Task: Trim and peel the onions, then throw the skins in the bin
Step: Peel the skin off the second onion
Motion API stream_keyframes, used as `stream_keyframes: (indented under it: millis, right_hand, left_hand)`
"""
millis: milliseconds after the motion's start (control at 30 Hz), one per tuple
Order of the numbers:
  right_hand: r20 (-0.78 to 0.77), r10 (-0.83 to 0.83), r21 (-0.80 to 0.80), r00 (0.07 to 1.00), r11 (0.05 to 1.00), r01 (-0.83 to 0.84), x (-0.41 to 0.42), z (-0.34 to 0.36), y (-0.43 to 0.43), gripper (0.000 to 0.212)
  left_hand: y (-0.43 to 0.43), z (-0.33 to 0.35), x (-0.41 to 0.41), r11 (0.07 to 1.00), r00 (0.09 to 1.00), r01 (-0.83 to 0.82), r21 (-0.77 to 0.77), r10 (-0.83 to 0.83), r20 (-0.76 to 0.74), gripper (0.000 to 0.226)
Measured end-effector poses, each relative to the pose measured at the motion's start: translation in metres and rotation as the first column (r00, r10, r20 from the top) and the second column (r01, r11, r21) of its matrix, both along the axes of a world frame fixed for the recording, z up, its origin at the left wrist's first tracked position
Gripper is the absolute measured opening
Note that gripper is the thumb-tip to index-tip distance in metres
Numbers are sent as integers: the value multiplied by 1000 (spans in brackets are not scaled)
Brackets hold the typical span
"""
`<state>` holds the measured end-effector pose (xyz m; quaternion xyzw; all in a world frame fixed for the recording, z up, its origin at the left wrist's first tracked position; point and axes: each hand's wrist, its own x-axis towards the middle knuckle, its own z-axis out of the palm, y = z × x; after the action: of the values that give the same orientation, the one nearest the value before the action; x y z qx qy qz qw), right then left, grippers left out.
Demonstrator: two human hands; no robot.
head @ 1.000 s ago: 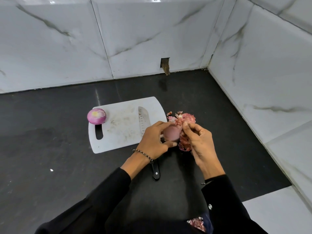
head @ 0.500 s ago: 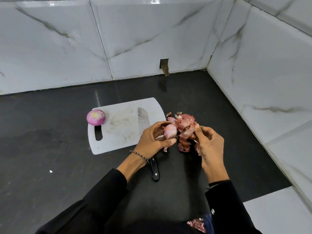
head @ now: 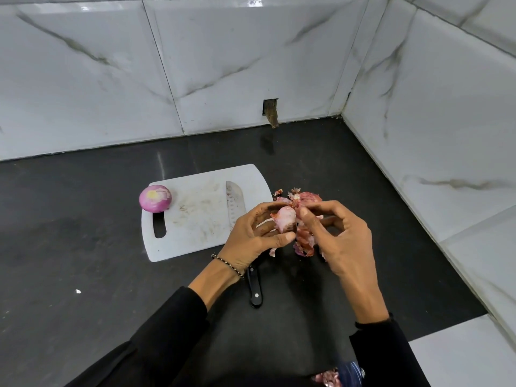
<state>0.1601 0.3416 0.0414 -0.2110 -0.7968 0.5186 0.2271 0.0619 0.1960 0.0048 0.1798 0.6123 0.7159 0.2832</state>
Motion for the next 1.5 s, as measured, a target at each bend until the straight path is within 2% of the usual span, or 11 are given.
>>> stream_keyframes:
  millis: [133,333,500,633,733,967,1067,1267,1500]
  right_hand:
    - [-74,117,36,990,993,-115,-1,0,-1,25]
    - [-117,204,56,972,978,-199,4,-6,8,29]
    - [-93,210,13,973,978,-210,5,-2,8,15]
    - [0,246,111,969,963,-244,4,0,8,7]
    - [31,260,159,965,952,-261,4,-1,7,7]
    - [36,271,37,962,962,-272,14,-5,12,13]
    - [25,230,34,973,972,-231,15,-4,13,11]
    - [-13,244,100,970,965,-241,11,-4,9,30]
    - [0,157,106,988,982,-156,11,-4,7,18]
  left_hand:
    - [1,4,0,1000,999,1,-4,-1,-38,50]
    - [-4,4,-2,1000,1000,19,-19,-19,-25,51]
    - [-6,7,-3,997,996,66,-51,-69,-48,53]
    - [-5,7,-2,993,994,97,-67,-100,-48,60]
    - [-3,9,-1,994,996,76,-75,-78,-31,54]
    - [-3,5,-4,996,999,27,-88,-24,38,50]
    - [-3,6,-2,995,999,45,-88,-45,4,51]
    - [2,7,-2,994,988,40,-102,-55,-144,56]
    - [6,5,-2,991,969,37,-130,-67,-237,64]
